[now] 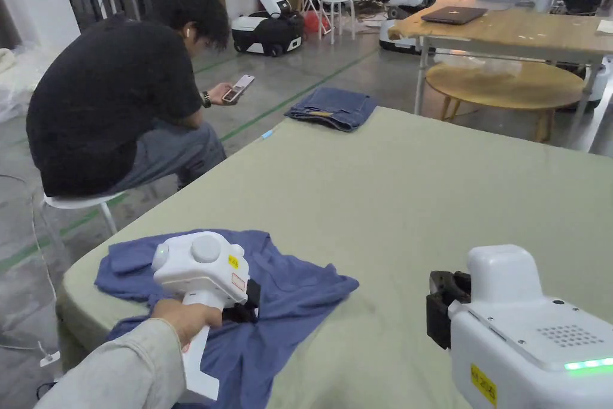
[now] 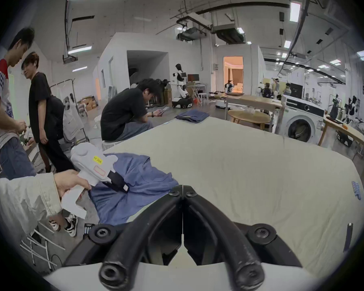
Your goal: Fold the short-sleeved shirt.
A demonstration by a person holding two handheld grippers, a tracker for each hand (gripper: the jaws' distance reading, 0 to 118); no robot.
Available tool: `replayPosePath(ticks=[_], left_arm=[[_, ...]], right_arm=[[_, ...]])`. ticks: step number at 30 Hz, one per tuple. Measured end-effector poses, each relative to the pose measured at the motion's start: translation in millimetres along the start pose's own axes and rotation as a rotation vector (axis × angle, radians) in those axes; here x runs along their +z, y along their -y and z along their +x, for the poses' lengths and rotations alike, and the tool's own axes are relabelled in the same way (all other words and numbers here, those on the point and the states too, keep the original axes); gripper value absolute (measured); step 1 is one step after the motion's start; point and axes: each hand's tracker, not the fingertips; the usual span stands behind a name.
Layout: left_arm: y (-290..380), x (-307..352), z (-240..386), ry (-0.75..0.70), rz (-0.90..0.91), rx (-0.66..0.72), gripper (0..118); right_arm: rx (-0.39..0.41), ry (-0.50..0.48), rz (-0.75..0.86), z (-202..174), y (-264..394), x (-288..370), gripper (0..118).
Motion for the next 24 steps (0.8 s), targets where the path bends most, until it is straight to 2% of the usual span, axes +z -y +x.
replayPosePath(ticks=[4,7,10,14,18,20,24], left_arm=[[12.2,4.0,92.4,0.247,0.025,-0.057,0],[30.7,-8.5,189.9,0.362,0.011,-0.205,0],[64.5,-25.9,287.8,0.569,-0.046,-0.279,0],[146.8,-34.2,424.9,0.746,-0.161,-0.491,0],[208.5,-63.0,516.5,0.834,-0.268,-0.685,0],[246.6,-77.7,542.9,0.850,-0.371,-0.707,0],[323.0,-101.7,554.2,0.779,-0.463,-0.879,0]], right_arm=[[-0.053,0.066,0.055,32.1,-1.1,31.1,0],[-0.086,0.135,0.110,58.1,-2.8,64.4,0],[-0.114,0.206,0.165,84.7,-4.8,106.0,0],[-0.146,0.318,0.223,119.2,1.7,160.5,0],[-0.169,0.427,0.252,148.0,14.1,207.8,0],[-0.185,0.485,0.253,160.9,22.6,224.8,0],[-0.228,0.533,0.234,184.7,42.7,244.8,0]])
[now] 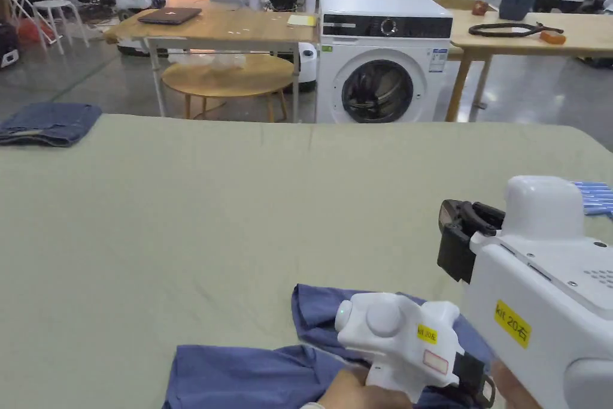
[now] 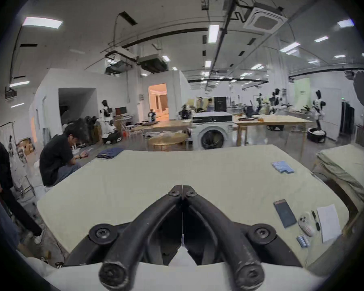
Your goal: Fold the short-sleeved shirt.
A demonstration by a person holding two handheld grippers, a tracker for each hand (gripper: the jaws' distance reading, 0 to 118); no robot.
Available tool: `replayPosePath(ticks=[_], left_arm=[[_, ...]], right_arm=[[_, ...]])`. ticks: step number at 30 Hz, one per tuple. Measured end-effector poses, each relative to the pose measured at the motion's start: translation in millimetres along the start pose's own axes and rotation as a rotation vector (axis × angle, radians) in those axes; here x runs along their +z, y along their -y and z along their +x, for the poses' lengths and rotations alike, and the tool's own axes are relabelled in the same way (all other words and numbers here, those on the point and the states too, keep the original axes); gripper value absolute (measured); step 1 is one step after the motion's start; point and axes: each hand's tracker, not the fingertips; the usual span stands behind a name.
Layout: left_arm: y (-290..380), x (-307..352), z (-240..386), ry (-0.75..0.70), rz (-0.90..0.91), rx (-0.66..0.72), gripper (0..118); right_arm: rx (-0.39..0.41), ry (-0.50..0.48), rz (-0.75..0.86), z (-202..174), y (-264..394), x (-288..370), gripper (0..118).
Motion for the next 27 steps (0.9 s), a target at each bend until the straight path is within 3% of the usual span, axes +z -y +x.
replayPosePath(ticks=[4,5,6,7,8,10,12,13,14,15,17,19,27], left_arm=[[29.1,-11.2,-16.7,0.051,-0.013,0.149,0],[32.2,-0.6,-24.8,0.074,0.026,0.200,26],[32.2,17.7,-31.8,0.091,0.091,0.256,63],[32.1,38.3,-36.6,0.097,0.162,0.289,91],[33.1,66.3,-41.2,0.114,0.238,0.311,92],[35.8,127.1,-56.9,0.142,0.392,0.334,92],[51.1,200.0,-62.2,0.044,0.487,0.330,87],[66.2,233.3,-51.8,-0.028,0.538,0.302,67],[84.3,267.2,-49.6,-0.132,0.601,0.249,8],[101.9,293.7,-46.6,-0.258,0.660,0.205,0],[137.2,333.4,-39.2,-0.690,0.720,0.212,0],[163.4,354.8,-49.9,-0.815,0.628,0.222,0],[217.3,342.9,-88.9,-0.815,0.486,0.318,0]], right_arm=[[-0.033,0.029,-0.019,15.6,7.6,0.3,0],[-0.038,0.033,-0.020,17.3,9.0,0.9,0],[-0.038,0.032,-0.020,18.2,9.7,1.3,0],[-0.036,0.031,-0.022,18.0,9.6,1.3,0],[-0.030,0.033,-0.022,18.3,8.6,0.0,0],[-0.019,0.034,-0.018,20.6,11.4,0.1,0],[-0.020,0.043,-0.022,24.5,15.6,-4.4,0],[-0.019,0.043,-0.026,26.5,18.6,-6.4,0],[-0.015,0.047,-0.034,28.2,22.9,-8.9,0],[-0.010,0.058,-0.048,29.3,26.9,-11.5,0],[-0.010,0.067,-0.071,33.6,35.0,-18.3,0],[-0.025,0.066,-0.097,33.4,39.3,-22.4,0],[-0.011,0.003,-0.123,8.4,41.0,-32.9,0]])
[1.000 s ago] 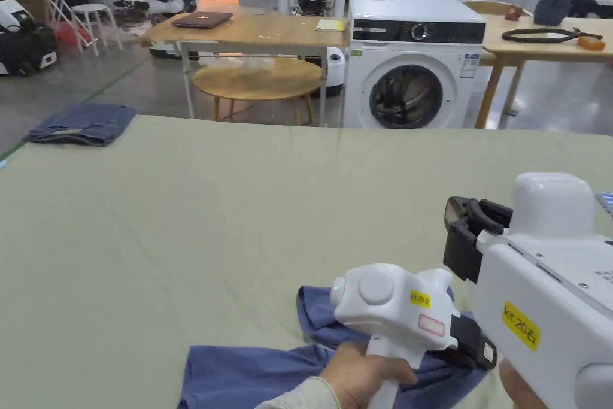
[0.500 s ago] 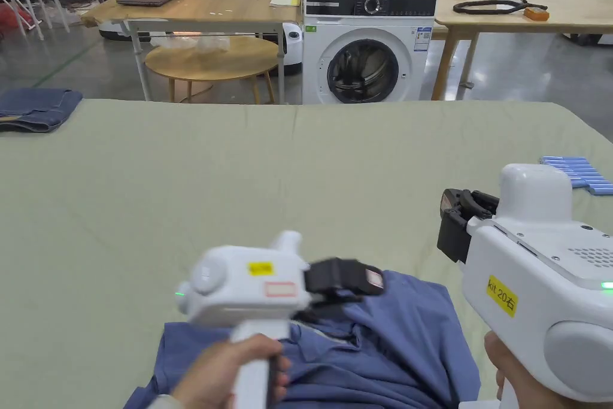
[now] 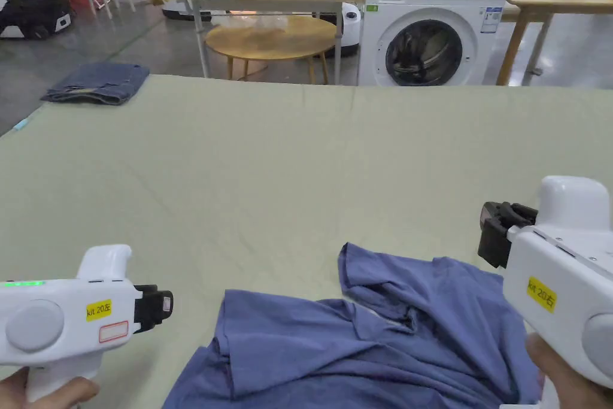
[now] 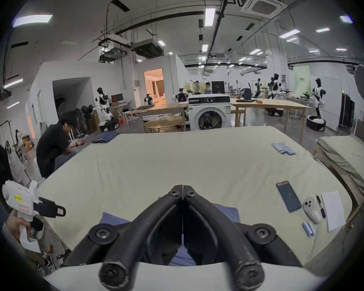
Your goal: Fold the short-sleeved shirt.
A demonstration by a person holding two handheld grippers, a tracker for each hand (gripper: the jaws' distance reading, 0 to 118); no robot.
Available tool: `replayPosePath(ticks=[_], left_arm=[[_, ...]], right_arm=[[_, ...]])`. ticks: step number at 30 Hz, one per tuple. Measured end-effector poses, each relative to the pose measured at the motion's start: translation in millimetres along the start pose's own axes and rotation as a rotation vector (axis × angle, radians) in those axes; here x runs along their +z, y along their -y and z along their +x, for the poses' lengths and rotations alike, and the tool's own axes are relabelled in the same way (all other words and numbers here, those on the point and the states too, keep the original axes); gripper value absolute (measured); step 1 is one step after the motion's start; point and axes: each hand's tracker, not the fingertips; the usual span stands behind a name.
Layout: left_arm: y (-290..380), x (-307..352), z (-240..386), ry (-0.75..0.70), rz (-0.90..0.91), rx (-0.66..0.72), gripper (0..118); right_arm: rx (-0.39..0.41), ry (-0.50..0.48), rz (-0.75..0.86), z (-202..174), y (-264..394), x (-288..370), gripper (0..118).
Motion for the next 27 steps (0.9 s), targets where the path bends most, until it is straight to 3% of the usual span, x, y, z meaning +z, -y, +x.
replayPosePath(ticks=[1,2,3,4,5,10,12,13,14,15,16,17,19,22,25,26,27], left_arm=[[2.7,-5.3,1.2,-0.007,-0.035,-0.026,0],[7.3,-10.9,3.2,-0.050,-0.067,-0.058,34],[13.1,-21.6,4.9,-0.091,-0.087,-0.088,85],[21.6,-36.2,6.4,-0.141,-0.145,-0.123,110],[31.2,-48.5,7.0,-0.175,-0.207,-0.127,111],[72.4,-94.7,8.7,-0.109,-0.419,-0.077,108],[88.5,-104.4,17.8,-0.158,-0.466,-0.130,87],[97.2,-109.0,24.6,-0.164,-0.482,-0.167,85],[100.9,-104.6,31.3,-0.208,-0.441,-0.255,71],[95.0,-101.3,35.3,-0.202,-0.446,-0.228,50],[88.8,-98.0,38.7,-0.184,-0.450,-0.216,20],[83.7,-95.1,43.0,-0.177,-0.429,-0.248,0],[77.5,-93.1,44.5,-0.138,-0.345,-0.254,0],[75.4,-104.3,39.0,-0.028,-0.437,-0.131,0],[79.0,-106.9,44.6,-0.075,-0.423,-0.177,0],[78.8,-106.6,45.2,-0.074,-0.421,-0.176,0],[78.0,-106.4,43.8,-0.074,-0.421,-0.174,0]], right_arm=[[0.004,-0.005,-0.002,-2.2,-0.4,-1.6,0],[0.008,-0.008,-0.003,-5.0,-0.9,-2.3,0],[0.012,-0.012,-0.003,-7.3,-1.3,-2.8,0],[0.015,-0.016,-0.004,-9.4,-1.8,-3.2,0],[0.017,-0.020,-0.005,-11.3,-2.0,-1.5,0],[0.031,-0.029,-0.011,-14.4,-1.2,-0.6,0],[0.033,-0.025,-0.014,-13.2,-1.4,-1.6,0],[0.034,-0.019,-0.014,-11.9,-1.0,-1.3,0],[0.036,-0.012,-0.014,-9.7,-1.7,-2.5,0],[0.038,-0.003,-0.016,-7.1,-3.1,-4.0,0],[0.042,0.009,-0.017,-3.9,-4.9,-5.9,0],[0.046,0.019,-0.017,1.8,-6.4,-9.3,0],[0.061,0.054,-0.021,12.0,-11.7,-17.0,0],[0.068,0.100,-0.048,37.2,-18.4,-33.1,0],[0.093,0.164,-0.207,71.6,-23.3,-73.5,0],[0.077,0.183,-0.271,84.2,-22.7,-92.3,14],[0.055,0.188,-0.367,99.8,-20.5,-118.6,43]])
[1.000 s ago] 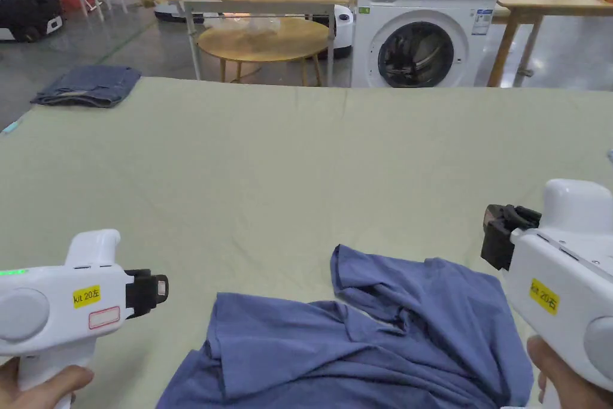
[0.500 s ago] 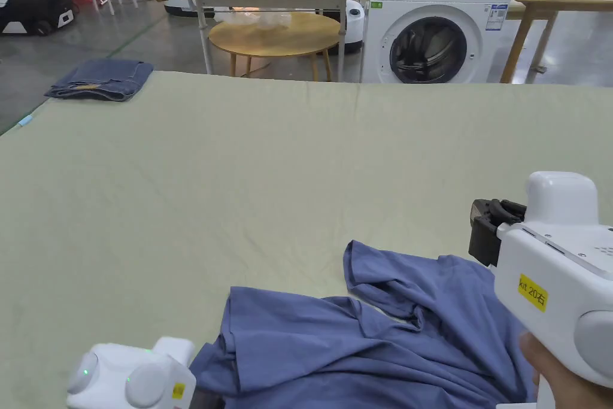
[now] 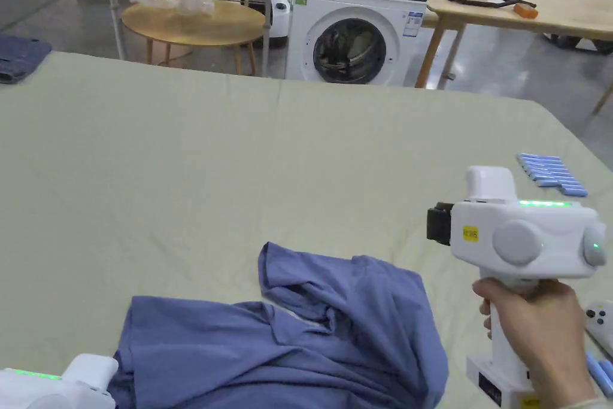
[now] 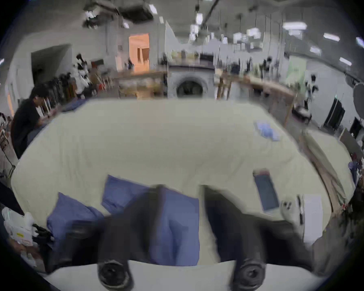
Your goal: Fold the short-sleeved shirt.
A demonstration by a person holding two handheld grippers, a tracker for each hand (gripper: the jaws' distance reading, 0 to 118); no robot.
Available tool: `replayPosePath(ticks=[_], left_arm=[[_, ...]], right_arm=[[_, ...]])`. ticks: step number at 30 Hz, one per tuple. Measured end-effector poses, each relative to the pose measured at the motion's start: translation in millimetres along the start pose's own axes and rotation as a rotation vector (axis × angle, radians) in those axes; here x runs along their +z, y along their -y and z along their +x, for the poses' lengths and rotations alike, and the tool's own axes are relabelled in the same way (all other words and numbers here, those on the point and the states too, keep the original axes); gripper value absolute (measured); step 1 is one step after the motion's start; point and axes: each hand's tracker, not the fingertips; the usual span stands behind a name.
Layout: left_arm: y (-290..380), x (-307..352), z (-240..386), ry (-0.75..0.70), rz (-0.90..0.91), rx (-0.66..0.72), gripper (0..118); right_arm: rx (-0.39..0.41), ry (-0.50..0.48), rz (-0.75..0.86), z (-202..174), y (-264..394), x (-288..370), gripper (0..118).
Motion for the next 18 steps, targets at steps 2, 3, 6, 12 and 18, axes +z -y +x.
replayPosePath(ticks=[2,3,6,12,18], left_arm=[[-1.3,-1.1,-4.3,0.017,-0.001,0.021,0],[0.4,2.1,-4.9,0.025,-0.001,0.031,0],[1.5,3.4,-4.7,0.034,0.003,0.053,0],[2.3,4.7,-11.2,0.046,0.003,0.083,0],[-10.8,52.0,-19.7,0.073,0.077,0.090,0]], right_arm=[[-0.028,-0.052,-0.269,19.1,-1.1,-67.3,115],[-0.064,-0.096,-0.340,25.3,7.9,-98.9,118],[-0.202,-0.079,-0.518,44.0,37.8,-167.4,113],[-0.288,-0.108,-0.559,51.3,67.5,-186.5,1],[-0.177,-0.115,-0.355,44.9,34.0,-118.5,1]])
